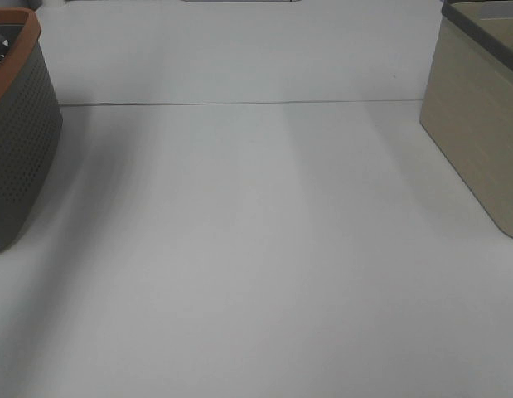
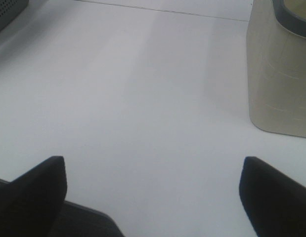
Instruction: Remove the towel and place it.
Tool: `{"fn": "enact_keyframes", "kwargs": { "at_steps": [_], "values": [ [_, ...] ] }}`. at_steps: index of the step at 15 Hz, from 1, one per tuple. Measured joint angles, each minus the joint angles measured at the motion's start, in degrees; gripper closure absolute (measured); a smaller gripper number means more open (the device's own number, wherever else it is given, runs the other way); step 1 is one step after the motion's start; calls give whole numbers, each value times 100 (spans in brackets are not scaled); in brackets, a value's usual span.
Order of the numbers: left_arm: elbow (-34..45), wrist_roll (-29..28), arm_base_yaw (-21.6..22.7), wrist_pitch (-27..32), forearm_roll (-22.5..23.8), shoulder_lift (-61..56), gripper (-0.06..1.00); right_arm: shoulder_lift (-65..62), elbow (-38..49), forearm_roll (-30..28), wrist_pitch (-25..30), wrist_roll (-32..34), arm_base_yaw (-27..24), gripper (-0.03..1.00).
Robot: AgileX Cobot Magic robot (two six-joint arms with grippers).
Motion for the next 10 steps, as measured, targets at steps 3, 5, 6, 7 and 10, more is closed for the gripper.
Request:
{"fn": "enact_keyframes", "kwargs": {
  "at_steps": [3,5,6,7,10],
  "values": [
    [0,6,-842,-52,-11,160,94,0,0,0,0,0,0,5],
    [0,6,-1163,115,-23,229,94,0,0,0,0,0,0,5],
    [0,6,-1295,315,-46,252,94,0,0,0,0,0,0,5],
    [0,6,-1392,573,-74,269,94,0,0,0,0,0,0,5],
    [0,6,-1507,1301,-212,378,94,0,0,0,0,0,0,5]
  ]
}}
